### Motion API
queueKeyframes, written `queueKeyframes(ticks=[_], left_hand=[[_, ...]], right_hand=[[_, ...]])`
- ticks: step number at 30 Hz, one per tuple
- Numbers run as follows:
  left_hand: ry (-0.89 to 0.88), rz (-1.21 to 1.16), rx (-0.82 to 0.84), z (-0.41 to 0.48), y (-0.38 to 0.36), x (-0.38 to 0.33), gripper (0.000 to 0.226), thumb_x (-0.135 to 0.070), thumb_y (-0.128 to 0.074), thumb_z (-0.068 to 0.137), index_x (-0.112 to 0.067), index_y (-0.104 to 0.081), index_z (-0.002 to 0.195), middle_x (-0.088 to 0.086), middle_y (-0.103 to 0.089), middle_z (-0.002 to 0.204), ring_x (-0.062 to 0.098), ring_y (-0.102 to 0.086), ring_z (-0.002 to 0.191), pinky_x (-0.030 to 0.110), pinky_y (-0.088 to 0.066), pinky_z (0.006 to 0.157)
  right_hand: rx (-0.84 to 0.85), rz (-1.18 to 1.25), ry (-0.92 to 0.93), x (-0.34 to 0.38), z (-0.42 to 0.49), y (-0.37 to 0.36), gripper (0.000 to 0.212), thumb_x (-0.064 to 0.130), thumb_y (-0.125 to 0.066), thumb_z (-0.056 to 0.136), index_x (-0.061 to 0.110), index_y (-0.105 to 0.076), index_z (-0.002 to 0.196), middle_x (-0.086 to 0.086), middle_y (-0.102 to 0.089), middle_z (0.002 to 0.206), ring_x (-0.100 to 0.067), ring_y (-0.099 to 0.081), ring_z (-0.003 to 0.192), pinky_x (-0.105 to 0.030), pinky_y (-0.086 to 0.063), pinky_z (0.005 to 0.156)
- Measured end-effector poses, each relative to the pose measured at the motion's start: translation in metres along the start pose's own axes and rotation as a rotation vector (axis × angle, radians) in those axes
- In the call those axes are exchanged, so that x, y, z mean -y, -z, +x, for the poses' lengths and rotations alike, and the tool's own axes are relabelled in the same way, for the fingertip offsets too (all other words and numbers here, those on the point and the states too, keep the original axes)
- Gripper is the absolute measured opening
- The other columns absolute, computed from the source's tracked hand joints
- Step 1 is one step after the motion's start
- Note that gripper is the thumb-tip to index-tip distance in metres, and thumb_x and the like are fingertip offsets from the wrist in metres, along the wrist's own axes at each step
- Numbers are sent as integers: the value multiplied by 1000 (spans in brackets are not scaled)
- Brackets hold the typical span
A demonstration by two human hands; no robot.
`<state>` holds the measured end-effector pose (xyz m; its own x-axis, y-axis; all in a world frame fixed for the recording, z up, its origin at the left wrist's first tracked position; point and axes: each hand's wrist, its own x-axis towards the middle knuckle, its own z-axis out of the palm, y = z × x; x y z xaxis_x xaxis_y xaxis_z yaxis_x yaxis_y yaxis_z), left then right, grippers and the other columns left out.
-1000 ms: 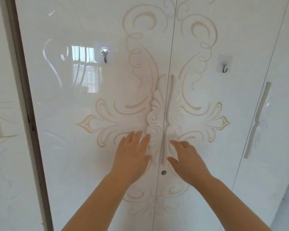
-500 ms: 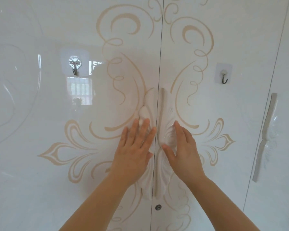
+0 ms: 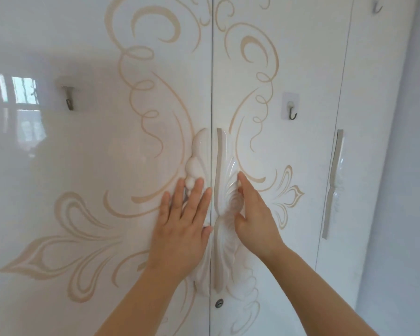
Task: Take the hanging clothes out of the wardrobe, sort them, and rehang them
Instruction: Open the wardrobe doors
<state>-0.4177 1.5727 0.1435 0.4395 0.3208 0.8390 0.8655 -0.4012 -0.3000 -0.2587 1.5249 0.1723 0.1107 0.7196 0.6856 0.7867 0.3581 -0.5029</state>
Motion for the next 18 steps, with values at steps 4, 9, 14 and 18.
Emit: queueKeyframes(ticks=[4,9,14,18], left_hand=[[-7,-43,3,-2,2,-1,65,-39,-33,88,-11,-24,146,8,-10,157,36,-14,142,51,-8,115],[25,-127,-40,-1,13,-12,61,-33,-33,90,-6,-25,144,13,-22,153,35,-16,141,55,-14,112],[-21,-232,-97,7,22,-28,57,-30,-28,95,-2,-21,144,15,-28,150,29,-17,141,47,-9,116],[-52,-393,-68,14,29,-51,61,-33,-28,92,-2,-15,144,15,-35,147,25,-22,138,42,-10,113]], right_hand=[[61,74,-82,8,-3,13,87,-12,-38,78,30,-10,149,1,-38,143,-15,-36,132,-27,-32,105],[66,157,-176,11,-7,23,83,-14,-36,80,28,-14,148,-1,-41,139,-13,-38,129,-19,-31,98],[18,259,-240,9,-28,46,83,-19,-31,78,34,-23,141,5,-49,128,-5,-43,123,-18,-41,94],[31,271,-273,12,-47,72,85,-21,-33,76,34,-28,140,9,-52,119,-2,-45,122,-24,-41,97]])
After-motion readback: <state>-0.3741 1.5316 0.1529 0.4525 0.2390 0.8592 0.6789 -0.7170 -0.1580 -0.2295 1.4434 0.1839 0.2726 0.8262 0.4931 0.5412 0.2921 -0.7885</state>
